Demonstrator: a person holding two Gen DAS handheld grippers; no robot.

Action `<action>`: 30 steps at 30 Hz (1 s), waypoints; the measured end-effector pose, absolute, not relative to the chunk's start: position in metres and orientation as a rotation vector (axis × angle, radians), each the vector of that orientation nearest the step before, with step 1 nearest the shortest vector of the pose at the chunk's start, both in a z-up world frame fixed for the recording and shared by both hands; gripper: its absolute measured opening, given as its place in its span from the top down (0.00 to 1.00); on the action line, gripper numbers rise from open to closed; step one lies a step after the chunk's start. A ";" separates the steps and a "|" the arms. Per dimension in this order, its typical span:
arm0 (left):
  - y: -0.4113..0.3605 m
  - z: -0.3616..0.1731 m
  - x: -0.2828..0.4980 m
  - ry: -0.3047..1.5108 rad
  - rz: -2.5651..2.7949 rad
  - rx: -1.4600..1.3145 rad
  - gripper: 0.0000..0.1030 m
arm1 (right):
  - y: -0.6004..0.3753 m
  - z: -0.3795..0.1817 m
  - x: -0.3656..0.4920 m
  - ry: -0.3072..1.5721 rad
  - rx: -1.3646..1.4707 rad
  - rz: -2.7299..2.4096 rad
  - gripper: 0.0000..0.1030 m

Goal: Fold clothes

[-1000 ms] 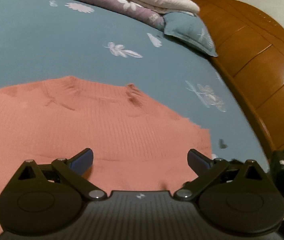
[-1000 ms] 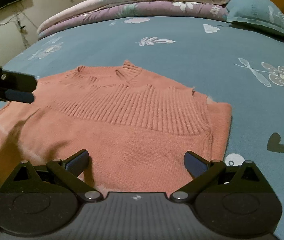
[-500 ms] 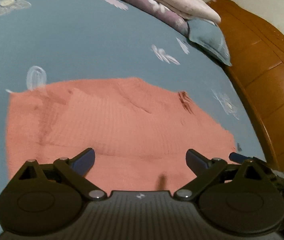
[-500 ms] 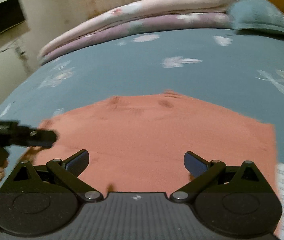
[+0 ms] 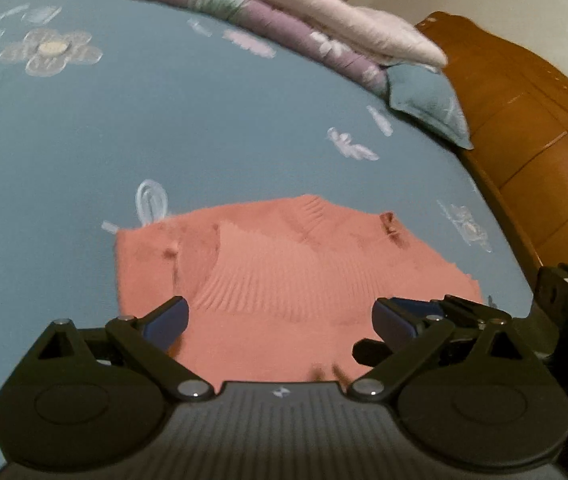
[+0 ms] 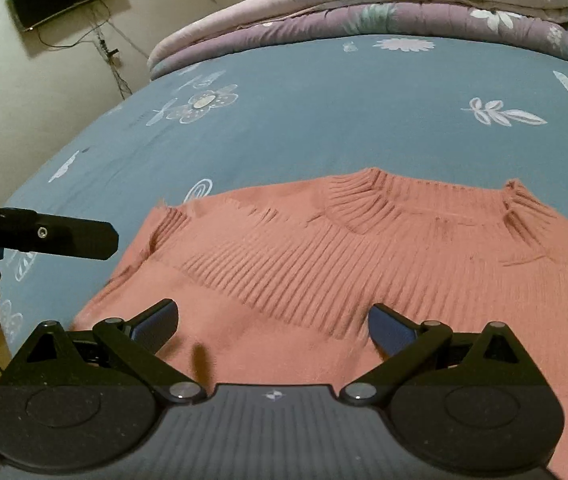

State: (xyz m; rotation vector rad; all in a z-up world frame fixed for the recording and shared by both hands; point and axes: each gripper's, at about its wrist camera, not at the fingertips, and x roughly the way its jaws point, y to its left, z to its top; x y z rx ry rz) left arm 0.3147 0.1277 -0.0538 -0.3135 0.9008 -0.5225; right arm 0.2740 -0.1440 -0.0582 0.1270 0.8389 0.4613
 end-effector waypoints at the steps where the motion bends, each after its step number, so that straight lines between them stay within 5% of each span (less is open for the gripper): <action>1: 0.123 -0.052 0.315 0.895 -0.538 -0.313 0.04 | -0.145 -0.053 0.270 0.836 0.111 0.454 0.00; 10: 0.092 -0.088 0.329 1.016 -0.579 -0.333 0.04 | -0.173 -0.072 0.249 0.877 0.120 0.393 0.00; 20: 0.145 -0.071 0.311 0.945 -0.434 -0.404 0.04 | -0.171 -0.072 0.253 0.881 0.061 0.457 0.00; 30: 0.188 -0.119 0.332 1.165 -0.489 -0.600 0.04 | -0.182 -0.073 0.252 0.873 0.119 0.494 0.00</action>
